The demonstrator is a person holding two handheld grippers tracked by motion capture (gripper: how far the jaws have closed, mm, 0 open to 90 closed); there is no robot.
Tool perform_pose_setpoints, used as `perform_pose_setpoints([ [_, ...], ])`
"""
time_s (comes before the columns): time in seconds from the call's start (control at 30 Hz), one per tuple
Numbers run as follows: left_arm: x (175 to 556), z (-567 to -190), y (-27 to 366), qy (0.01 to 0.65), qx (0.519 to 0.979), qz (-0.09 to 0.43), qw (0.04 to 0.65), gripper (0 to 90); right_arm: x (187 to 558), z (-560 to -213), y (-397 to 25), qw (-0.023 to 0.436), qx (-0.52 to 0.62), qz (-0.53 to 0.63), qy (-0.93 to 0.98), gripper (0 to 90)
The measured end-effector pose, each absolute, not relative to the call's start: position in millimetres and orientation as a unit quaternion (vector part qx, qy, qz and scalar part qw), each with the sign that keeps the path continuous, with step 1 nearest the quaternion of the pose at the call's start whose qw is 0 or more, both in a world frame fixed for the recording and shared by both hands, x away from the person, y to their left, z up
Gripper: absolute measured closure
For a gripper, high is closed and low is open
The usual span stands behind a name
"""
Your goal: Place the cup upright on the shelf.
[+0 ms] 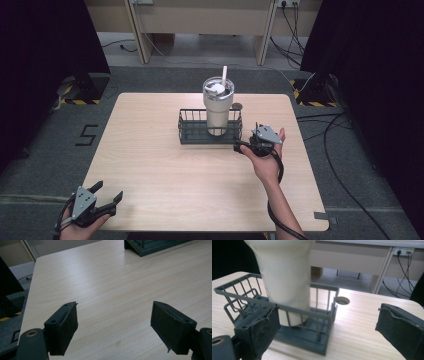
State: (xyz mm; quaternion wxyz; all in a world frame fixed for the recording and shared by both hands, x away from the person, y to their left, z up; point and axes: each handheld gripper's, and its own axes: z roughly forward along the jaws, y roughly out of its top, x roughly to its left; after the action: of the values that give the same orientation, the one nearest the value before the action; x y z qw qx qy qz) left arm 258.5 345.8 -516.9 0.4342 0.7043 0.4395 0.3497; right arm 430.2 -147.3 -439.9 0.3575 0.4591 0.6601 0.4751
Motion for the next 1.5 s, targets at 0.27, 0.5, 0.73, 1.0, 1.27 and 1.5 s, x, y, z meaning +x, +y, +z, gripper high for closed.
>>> perform_pose_setpoints([
  [0.27,258,-517,345,0.44,0.703,0.351,0.436,21.0,416,-445,-167,0.362,0.471,0.464,0.658,5.3],
  [0.5,258,-517,345,0.44,0.703,0.351,0.435,21.0,404,-452,-183,0.363,0.481,0.456,0.655,5.5],
  [0.73,258,-517,345,0.44,0.703,0.352,0.435,21.0,390,-461,-200,0.365,0.492,0.446,0.653,5.8],
  [1.0,258,-517,345,0.44,0.703,0.353,0.434,21.0,375,-466,-221,0.37,0.505,0.435,0.647,6.2],
  [1.27,258,-517,345,0.44,0.703,0.354,0.433,20.9,362,-472,-239,0.375,0.52,0.426,0.639,6.5],
  [1.5,258,-516,345,0.439,0.703,0.355,0.432,20.9,353,-477,-252,0.378,0.528,0.42,0.634,6.6],
])
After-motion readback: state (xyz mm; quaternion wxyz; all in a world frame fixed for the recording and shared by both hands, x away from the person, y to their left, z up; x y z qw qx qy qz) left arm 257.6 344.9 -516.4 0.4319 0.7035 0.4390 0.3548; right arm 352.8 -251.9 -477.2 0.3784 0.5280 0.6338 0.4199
